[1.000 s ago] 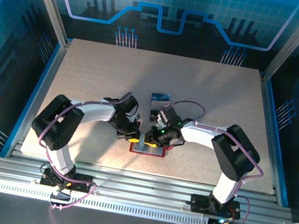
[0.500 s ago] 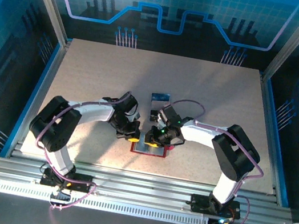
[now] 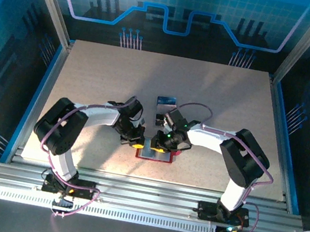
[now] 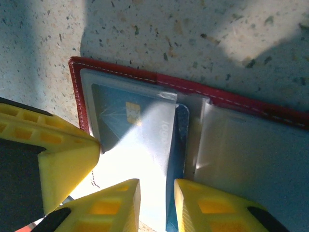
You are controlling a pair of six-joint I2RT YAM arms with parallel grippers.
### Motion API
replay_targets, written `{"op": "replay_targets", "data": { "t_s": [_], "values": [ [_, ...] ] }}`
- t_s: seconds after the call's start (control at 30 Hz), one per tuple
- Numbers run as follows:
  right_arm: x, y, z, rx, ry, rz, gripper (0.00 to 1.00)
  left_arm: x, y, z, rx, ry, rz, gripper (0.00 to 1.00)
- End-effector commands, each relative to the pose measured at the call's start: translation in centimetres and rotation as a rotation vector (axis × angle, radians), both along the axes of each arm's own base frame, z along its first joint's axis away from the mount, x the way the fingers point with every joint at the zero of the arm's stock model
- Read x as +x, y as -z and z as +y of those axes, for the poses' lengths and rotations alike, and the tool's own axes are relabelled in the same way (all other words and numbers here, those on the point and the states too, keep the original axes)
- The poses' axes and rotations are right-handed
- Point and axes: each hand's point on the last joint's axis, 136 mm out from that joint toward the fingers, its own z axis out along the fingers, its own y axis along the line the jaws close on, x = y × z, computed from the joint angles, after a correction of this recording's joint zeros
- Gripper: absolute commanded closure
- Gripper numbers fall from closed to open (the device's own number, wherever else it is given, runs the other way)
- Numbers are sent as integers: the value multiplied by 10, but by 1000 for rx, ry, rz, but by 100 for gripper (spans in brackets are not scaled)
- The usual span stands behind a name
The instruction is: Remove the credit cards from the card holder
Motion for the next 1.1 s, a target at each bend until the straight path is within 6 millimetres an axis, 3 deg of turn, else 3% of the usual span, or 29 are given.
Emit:
{"op": "replay_targets", "data": {
  "t_s": [0.0,0.87,1.07],
  "values": [
    [0,2,-12,-65,7,0,74,-18,20,17,80,1,76,100],
    [-4,-10,-14,-51,7,11,74,-15,14,16,74,-5,69,100],
    [1,-21,-14,-18,24,-15,74,-6,-1,6,26,-18,37,100]
  ]
}}
